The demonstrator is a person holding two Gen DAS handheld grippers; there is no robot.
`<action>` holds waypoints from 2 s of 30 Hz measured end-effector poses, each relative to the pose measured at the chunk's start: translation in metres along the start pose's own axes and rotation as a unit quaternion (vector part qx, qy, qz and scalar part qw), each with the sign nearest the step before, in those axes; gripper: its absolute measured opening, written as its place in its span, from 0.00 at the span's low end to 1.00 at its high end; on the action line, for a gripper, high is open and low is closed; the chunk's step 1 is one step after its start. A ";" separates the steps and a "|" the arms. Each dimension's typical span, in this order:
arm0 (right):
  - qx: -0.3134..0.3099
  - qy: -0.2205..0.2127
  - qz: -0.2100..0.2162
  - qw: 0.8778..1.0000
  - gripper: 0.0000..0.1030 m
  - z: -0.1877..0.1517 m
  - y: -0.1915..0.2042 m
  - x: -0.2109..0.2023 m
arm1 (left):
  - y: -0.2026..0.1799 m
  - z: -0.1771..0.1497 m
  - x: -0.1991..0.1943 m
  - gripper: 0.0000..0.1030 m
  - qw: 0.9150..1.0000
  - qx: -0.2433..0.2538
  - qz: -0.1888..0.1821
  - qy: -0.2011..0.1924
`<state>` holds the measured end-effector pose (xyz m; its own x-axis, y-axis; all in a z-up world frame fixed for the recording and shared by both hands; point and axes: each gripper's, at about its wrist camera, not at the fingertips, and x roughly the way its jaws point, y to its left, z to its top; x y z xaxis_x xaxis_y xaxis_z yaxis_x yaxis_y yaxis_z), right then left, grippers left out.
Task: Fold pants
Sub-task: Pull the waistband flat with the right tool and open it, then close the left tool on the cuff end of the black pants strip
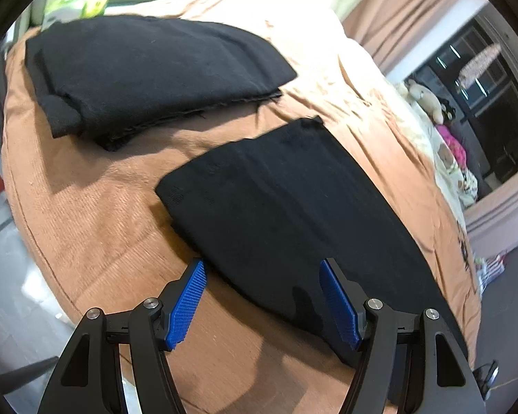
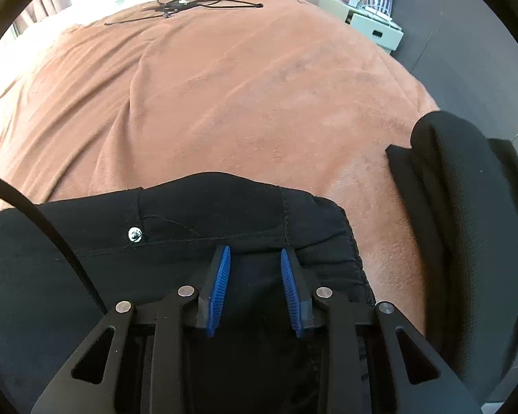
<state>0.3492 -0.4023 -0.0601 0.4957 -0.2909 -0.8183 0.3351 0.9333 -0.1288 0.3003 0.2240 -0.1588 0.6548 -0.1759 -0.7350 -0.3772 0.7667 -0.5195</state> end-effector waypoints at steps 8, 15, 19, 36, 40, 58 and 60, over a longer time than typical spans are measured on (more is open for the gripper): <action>-0.005 -0.022 -0.030 0.999 0.26 -0.013 0.023 -0.034 | 0.019 0.013 0.012 0.67 0.998 -0.044 -0.043 0.004; 0.031 -0.044 0.021 0.998 0.28 -0.032 0.017 -0.079 | 0.013 0.034 -0.007 0.14 0.998 -0.021 -0.059 -0.021; 0.035 -0.058 0.041 0.997 0.28 -0.041 0.021 -0.108 | 0.009 0.042 -0.013 0.18 0.997 -0.010 -0.072 -0.017; -0.001 -0.099 0.100 0.990 0.44 -0.063 0.083 -0.199 | 0.040 0.004 0.002 0.62 0.984 -0.094 -0.147 0.040; -0.020 -0.101 0.122 0.987 0.44 -0.072 0.098 -0.202 | 0.045 -0.005 -0.005 0.62 0.975 -0.126 -0.176 0.051; -0.047 -0.058 0.196 0.978 0.44 -0.107 0.136 -0.169 | 0.010 -0.007 0.021 0.63 0.971 -0.138 -0.184 0.069; -0.046 -0.053 0.207 0.976 0.44 -0.110 0.140 -0.164 | 0.010 -0.001 0.021 0.62 0.975 -0.133 -0.171 0.057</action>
<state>0.2265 -0.2005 -0.0059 0.6547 0.0990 -0.7494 0.0185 0.9890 0.1469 0.3099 0.2276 -0.1802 0.7010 -0.4718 -0.5348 -0.3157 0.4672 -0.8259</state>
